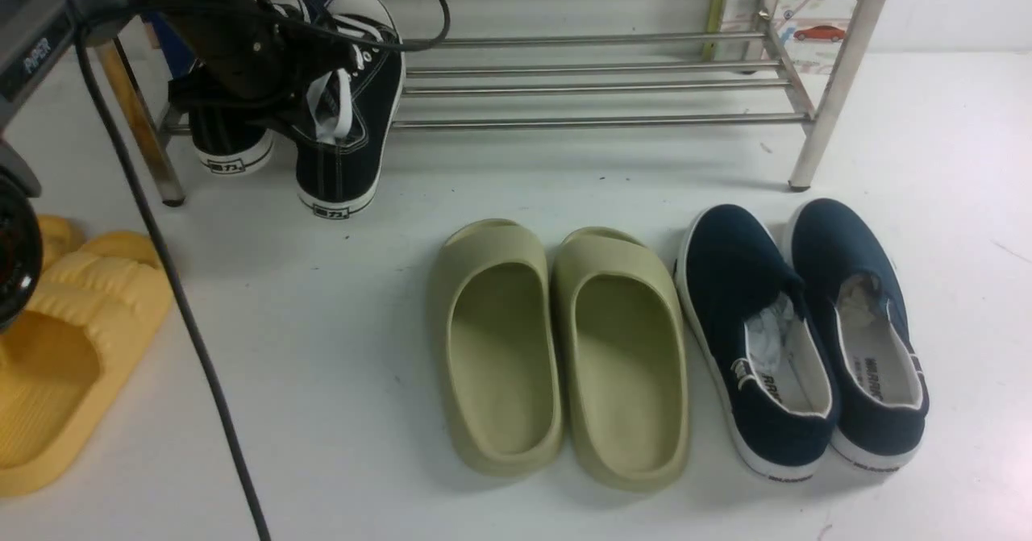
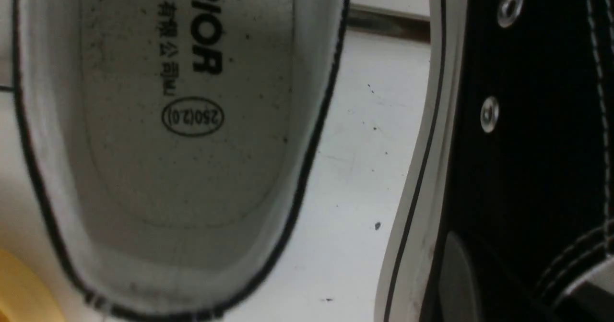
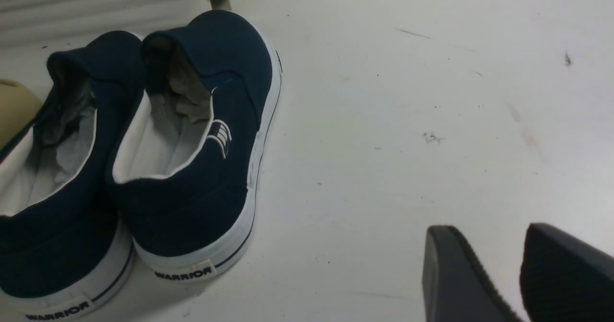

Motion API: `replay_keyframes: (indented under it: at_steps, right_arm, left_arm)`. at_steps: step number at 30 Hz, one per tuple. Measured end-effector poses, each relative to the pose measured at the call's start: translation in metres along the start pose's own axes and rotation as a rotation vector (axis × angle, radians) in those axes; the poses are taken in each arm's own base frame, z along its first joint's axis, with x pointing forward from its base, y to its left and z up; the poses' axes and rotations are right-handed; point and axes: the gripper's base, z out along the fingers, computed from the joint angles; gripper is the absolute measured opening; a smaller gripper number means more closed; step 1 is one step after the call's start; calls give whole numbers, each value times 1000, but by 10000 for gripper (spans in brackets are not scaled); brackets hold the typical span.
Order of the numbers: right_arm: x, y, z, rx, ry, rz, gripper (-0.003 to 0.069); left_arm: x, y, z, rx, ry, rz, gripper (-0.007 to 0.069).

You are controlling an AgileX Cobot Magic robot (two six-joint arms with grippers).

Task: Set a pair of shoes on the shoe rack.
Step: Use the left arm to put a shoe into the shoe rack

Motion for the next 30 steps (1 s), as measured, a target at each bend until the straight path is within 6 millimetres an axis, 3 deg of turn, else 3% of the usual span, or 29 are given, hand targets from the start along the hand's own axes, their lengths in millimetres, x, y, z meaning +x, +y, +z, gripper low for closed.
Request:
replay_keyframes:
  at_steps: [16, 20, 30]
  right_arm:
    - [0, 0, 0, 0, 0, 0, 246]
    - [0, 0, 0, 0, 0, 0, 246]
    - [0, 0, 0, 0, 0, 0, 246]
  left_arm:
    - [-16, 1, 4, -23, -125, -18, 7]
    - [-19, 0, 2, -13, -161, -20, 46]
    - [-21, -1, -6, -8, -178, -22, 278]
